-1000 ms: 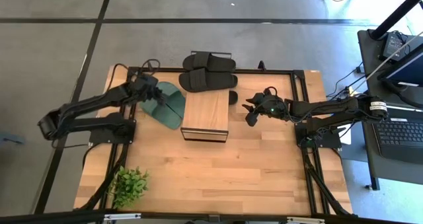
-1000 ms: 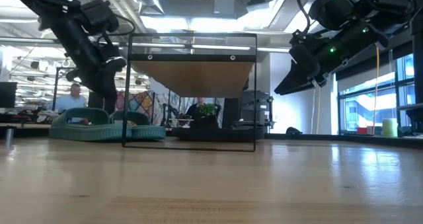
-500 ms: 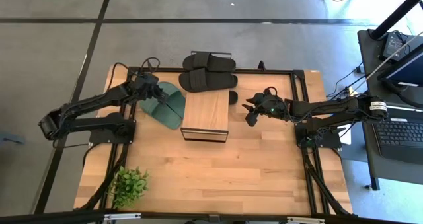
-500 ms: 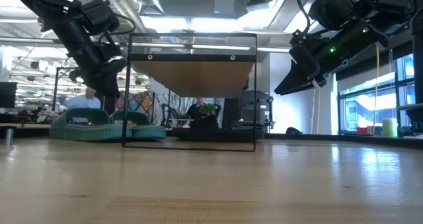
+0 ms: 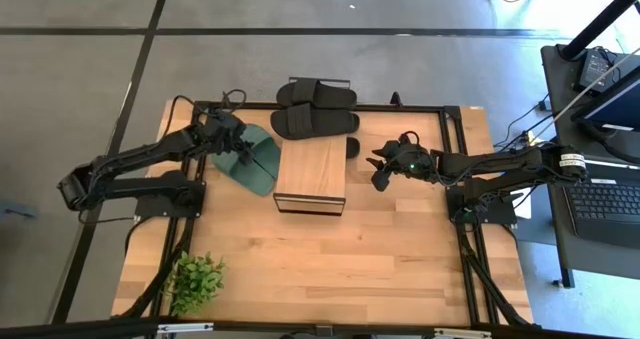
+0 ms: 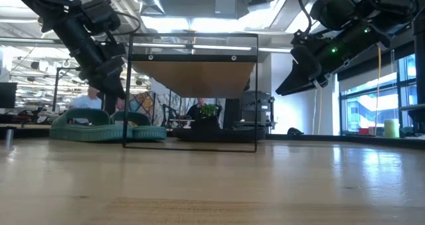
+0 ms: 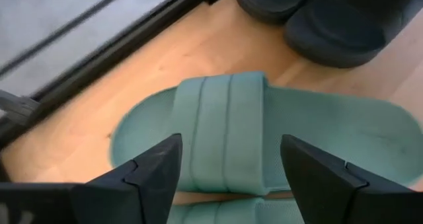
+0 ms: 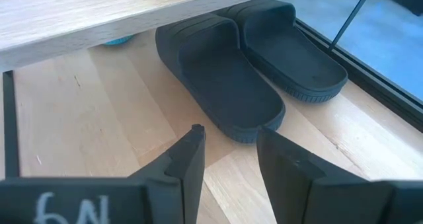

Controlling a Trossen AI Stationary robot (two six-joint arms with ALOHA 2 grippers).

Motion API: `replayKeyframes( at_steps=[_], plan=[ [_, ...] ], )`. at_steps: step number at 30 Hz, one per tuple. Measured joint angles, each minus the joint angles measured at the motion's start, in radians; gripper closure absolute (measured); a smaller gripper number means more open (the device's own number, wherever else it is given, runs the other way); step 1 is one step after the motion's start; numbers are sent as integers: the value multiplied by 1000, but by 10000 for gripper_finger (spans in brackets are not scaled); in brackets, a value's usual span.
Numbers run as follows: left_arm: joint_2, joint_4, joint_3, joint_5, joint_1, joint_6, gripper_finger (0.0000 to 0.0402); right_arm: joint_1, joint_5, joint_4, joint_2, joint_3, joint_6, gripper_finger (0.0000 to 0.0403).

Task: Pick and place slides into the shelf
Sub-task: Put the green slipper under the shelf

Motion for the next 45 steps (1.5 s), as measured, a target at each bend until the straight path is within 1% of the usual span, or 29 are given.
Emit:
replayKeyframes(
  at_steps=[2, 5, 9, 13, 15, 19, 25, 30, 32, 35, 38, 45],
  plan=[
    [1, -2, 0, -24, -25, 39, 153, 0, 0, 0, 0, 0, 0, 265],
    [17, -6, 0, -41, -91, 91, 153, 0, 0, 0, 0, 0, -3, 265],
    [46, -2, 0, -118, -195, 120, 153, -1, 0, 0, 0, 0, -3, 265],
    [94, -4, 0, -340, -284, 123, 153, -1, 0, 1, 0, 0, -3, 265],
    [120, 2, 0, -390, -306, 115, 153, -1, 0, 0, 0, 0, -3, 265],
    [172, 19, 0, -401, -317, 46, 153, -1, 0, 0, 0, 0, -3, 265],
    [260, 61, 0, -423, -318, 45, 153, -1, 0, 0, 0, 0, -25, 265],
    [320, 77, 0, -513, -304, 45, 153, -1, 0, -5, 0, 0, -25, 265],
    [334, 79, 0, -533, -296, 44, 158, -1, 0, -5, 0, 0, -24, 265],
    [346, 81, 0, -542, -279, 45, 172, -1, 0, -5, 0, 0, -24, 265],
    [347, 82, 0, -540, -266, 44, 196, -1, 0, -5, 0, 0, -25, 265],
    [347, 104, 0, -540, -251, 43, 278, -1, 0, -6, 0, 0, -25, 265]
  ],
)
